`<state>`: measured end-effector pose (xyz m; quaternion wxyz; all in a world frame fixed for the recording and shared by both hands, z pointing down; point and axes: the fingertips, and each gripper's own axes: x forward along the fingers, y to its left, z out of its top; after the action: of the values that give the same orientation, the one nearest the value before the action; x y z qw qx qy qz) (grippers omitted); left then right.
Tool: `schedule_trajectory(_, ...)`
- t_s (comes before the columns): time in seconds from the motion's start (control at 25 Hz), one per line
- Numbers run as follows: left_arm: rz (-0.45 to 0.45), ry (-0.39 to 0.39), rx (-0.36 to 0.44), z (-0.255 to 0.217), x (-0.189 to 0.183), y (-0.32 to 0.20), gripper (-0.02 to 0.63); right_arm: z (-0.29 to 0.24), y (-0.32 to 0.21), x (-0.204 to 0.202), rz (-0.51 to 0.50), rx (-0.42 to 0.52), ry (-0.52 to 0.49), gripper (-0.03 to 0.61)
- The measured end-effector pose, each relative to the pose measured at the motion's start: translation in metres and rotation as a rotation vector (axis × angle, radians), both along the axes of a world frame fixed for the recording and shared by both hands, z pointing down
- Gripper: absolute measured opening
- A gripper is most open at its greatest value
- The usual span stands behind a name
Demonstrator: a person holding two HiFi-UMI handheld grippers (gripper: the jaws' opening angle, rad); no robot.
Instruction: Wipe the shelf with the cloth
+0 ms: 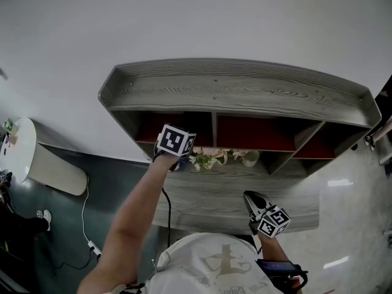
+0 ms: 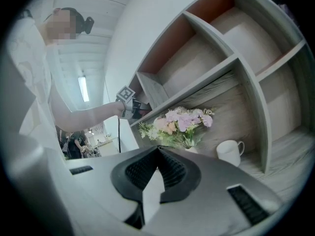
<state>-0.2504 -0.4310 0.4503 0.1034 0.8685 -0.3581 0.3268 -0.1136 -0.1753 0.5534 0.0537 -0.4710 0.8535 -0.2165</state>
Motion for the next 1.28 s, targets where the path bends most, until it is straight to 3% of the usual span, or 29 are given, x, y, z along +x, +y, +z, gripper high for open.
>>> schedule_trajectory(0.36,0.113,0.002,-0.012,0.001,0.041,0.024,0.062,-0.003,-0.001,0.007,0.027,0.004,0.008,0.005)
schedule_trajectory(0.64,0.121,0.018,-0.003,0.0,0.032,0.038,0.063,-0.003,-0.006,-0.003,0.01,0.024,0.019,0.005)
schedule_trajectory(1.28,0.054,0.304,0.06,0.013,-0.016,0.142,0.064,-0.013,0.067,-0.007,0.089,-0.002,0.056,0.005)
